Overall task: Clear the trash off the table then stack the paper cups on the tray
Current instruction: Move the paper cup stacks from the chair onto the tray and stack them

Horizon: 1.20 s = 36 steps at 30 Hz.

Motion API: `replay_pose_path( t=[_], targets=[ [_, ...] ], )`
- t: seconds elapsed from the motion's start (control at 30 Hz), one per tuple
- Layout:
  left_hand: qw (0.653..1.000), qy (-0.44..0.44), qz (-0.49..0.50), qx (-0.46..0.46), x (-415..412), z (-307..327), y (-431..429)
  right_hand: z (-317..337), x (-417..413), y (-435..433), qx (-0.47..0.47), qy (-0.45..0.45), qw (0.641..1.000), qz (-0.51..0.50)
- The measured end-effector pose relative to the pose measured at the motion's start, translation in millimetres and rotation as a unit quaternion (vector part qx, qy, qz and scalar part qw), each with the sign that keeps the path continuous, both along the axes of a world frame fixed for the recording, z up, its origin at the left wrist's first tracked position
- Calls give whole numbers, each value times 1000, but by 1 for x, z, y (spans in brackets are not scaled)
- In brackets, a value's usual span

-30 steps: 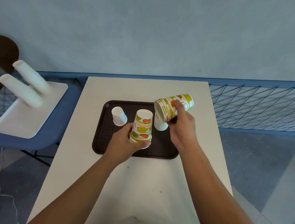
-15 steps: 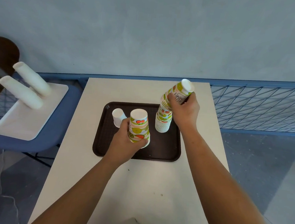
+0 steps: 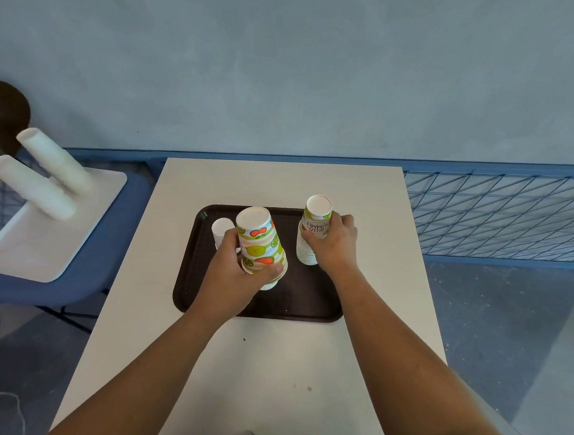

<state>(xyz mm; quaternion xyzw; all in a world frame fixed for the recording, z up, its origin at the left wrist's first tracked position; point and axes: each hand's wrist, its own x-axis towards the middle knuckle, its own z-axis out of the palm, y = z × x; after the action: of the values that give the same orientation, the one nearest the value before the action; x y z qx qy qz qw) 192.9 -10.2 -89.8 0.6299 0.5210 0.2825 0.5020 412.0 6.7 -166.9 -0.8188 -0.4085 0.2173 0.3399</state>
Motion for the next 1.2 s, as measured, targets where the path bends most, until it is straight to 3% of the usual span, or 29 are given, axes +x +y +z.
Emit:
replay_pose_path(
  t=[0.27,0.63,0.9,1.2],
  targets=[
    [999,-11,-28,14,19,11,14,-8,4,-38,-38,19,999,-6],
    [993,-24,-24,109,83,21,55,-19,-10,-116,30,136,988,-68],
    [986,57,-81,132,116,6,71,-28,0,-126,19,160,987,-21],
    [987,111,-83,82,129,-41,71,-27,11,-122,-2,111,993,51]
  ],
)
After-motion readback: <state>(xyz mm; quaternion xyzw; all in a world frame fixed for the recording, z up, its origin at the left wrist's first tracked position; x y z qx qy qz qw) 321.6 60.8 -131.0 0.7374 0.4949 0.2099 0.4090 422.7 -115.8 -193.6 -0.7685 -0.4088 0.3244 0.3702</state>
